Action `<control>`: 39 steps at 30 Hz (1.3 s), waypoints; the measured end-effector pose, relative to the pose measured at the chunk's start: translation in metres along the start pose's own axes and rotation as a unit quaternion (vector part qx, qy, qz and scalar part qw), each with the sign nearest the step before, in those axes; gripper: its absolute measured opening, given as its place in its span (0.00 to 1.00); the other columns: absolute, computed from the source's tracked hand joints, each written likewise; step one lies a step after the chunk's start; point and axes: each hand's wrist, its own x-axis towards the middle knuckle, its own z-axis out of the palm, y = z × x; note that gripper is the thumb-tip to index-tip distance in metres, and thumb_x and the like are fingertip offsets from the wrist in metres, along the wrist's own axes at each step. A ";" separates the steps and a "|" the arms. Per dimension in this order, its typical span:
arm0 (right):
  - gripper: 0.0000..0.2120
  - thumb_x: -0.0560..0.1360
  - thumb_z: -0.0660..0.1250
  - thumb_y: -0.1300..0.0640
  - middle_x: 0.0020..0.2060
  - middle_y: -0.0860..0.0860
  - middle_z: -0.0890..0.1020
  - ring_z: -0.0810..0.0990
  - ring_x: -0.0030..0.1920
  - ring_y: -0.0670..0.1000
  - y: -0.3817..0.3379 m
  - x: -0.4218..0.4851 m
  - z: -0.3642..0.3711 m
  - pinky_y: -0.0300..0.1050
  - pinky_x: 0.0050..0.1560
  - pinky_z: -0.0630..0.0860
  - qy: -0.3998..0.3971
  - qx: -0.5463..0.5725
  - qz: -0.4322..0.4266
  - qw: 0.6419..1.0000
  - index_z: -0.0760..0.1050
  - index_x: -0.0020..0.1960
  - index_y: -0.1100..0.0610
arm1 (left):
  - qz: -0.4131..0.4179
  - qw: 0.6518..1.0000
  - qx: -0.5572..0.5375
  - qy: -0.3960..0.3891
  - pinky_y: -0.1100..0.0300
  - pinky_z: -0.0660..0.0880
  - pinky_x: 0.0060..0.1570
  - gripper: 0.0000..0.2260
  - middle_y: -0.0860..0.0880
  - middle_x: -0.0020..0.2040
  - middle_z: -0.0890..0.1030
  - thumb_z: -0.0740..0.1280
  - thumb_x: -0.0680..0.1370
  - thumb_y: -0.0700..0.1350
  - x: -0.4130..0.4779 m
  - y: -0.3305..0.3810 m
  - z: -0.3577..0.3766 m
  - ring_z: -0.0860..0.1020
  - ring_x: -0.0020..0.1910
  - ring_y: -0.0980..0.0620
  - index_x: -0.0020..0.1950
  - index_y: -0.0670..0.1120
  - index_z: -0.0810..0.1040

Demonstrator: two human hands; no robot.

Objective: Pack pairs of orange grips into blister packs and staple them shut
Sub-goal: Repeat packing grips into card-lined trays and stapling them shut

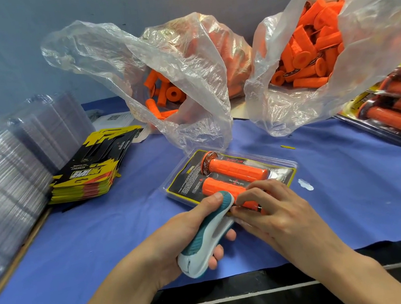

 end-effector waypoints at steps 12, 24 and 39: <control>0.13 0.80 0.64 0.51 0.51 0.52 0.80 0.79 0.53 0.54 -0.001 0.001 -0.003 0.49 0.54 0.76 0.005 0.074 0.059 0.995 0.78 0.42 0.58 | -0.003 1.000 -0.006 0.012 0.61 0.74 0.25 0.27 0.44 0.42 0.81 0.68 0.73 0.63 0.003 -0.002 0.002 0.75 0.29 0.49 0.57 0.41 0.81; 0.14 0.79 0.67 0.50 0.59 0.46 0.81 0.80 0.59 0.50 -0.002 0.009 0.004 0.54 0.61 0.74 -0.031 -0.033 0.024 0.999 0.78 0.63 0.53 | 0.003 0.999 0.031 0.018 0.60 0.74 0.27 0.30 0.44 0.43 0.81 0.68 0.71 0.66 0.008 -0.004 -0.001 0.75 0.29 0.49 0.54 0.39 0.81; 0.13 0.75 0.71 0.54 0.52 0.49 0.83 0.82 0.51 0.51 -0.001 0.010 0.005 0.50 0.65 0.73 -0.019 0.004 0.011 1.000 0.81 0.57 0.58 | -0.003 1.000 0.015 0.013 0.60 0.75 0.28 0.26 0.44 0.41 0.81 0.67 0.74 0.64 0.012 -0.007 -0.001 0.76 0.29 0.49 0.50 0.40 0.81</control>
